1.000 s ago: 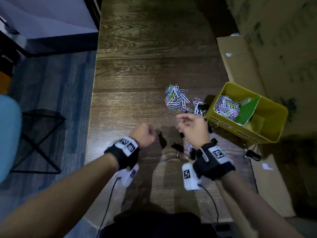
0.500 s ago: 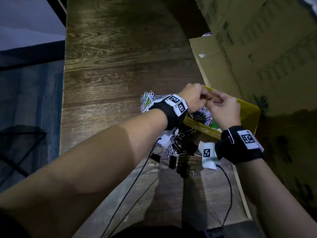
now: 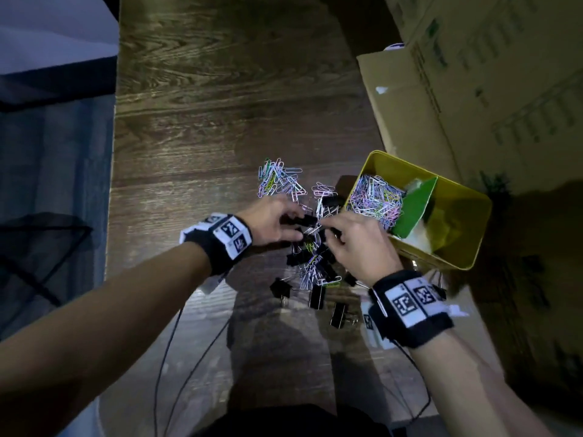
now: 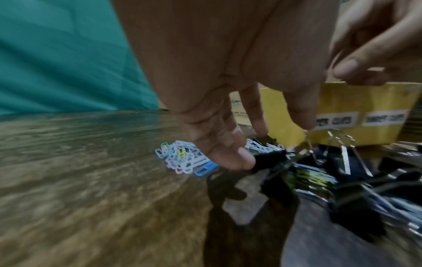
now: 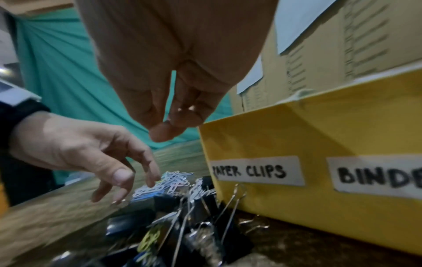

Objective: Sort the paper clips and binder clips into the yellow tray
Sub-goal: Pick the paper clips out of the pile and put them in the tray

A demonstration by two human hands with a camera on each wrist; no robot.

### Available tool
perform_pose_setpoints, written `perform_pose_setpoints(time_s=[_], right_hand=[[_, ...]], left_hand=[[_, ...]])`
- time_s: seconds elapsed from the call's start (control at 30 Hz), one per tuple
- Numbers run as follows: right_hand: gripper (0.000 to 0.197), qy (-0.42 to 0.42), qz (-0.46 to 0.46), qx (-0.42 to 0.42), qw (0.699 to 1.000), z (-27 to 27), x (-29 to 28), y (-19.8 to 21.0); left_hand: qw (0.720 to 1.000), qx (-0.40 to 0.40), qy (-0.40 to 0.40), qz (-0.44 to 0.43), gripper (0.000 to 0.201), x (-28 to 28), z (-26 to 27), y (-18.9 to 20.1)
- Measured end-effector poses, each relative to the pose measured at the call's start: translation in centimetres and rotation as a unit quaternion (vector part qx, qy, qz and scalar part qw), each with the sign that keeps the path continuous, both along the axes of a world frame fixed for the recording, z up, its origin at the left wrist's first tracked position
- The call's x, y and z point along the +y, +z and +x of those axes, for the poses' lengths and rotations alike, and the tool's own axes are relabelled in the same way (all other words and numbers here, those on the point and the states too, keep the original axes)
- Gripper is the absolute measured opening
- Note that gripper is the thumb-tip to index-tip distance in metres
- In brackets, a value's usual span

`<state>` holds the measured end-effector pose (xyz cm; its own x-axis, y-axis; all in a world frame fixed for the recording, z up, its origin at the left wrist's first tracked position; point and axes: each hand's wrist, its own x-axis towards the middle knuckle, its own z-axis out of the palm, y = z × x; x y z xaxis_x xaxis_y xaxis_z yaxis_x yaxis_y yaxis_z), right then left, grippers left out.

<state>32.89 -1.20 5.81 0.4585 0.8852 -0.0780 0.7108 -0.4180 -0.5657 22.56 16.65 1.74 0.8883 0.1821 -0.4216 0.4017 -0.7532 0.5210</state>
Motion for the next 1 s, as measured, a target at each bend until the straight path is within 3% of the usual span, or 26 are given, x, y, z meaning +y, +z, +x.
perform_pose_setpoints(time_s=[0.13,0.23,0.43,0.53,0.6,0.67,0.73,0.8,0.87,0.93,1.0], right_hand=[[0.038,-0.003,-0.112,-0.048,0.993,-0.8,0.6,-1.4],[0.028,0.0,-0.147,-0.087,0.985,-0.9,1.1,-2.7],[0.034,-0.008,-0.079,-0.114,0.99,-0.4,0.1,-3.3],[0.024,-0.035,0.022,-0.126,0.991,-0.4,-1.3,-2.6],[0.016,-0.059,0.104,-0.143,0.982,-0.4,-2.3,-2.0],[0.012,-0.084,0.183,-0.14,0.969,-0.5,-3.0,-1.2],[0.015,-0.119,0.232,-0.084,0.962,-0.7,-3.6,-0.4],[0.022,-0.162,0.251,-0.001,0.954,-1.1,-4.0,0.4],[0.029,-0.188,0.253,0.107,0.943,-1.5,-4.3,0.6],[0.033,-0.208,0.232,0.201,0.929,-1.8,-4.4,0.3],[0.034,-0.234,0.167,0.239,0.928,-1.8,-4.3,-0.2]], left_hand=[[0.998,-0.041,0.047,0.021,0.033,-2.0,-0.8,-1.8],[0.994,-0.061,0.08,0.052,0.02,-2.7,-1.0,-2.1],[0.974,-0.122,0.181,0.065,0.019,-0.8,-2.9,-1.9],[0.954,-0.151,0.253,-0.057,0.016,-0.3,-3.7,-1.5],[0.915,-0.149,0.329,-0.182,0.016,-0.5,-4.0,-1.4],[0.848,-0.142,0.403,-0.313,0.021,-1.2,-3.9,-0.9],[0.764,-0.133,0.458,-0.435,0.026,-2.1,-3.6,0.0],[0.719,-0.127,0.48,-0.486,0.027,-3.0,-3.3,0.7],[0.736,-0.108,0.486,-0.458,0.026,-3.5,-3.2,0.1],[0.822,-0.089,0.442,-0.347,0.026,-3.9,-3.1,-0.8],[0.923,-0.064,0.32,-0.207,0.031,-4.3,-3.2,-1.4]])
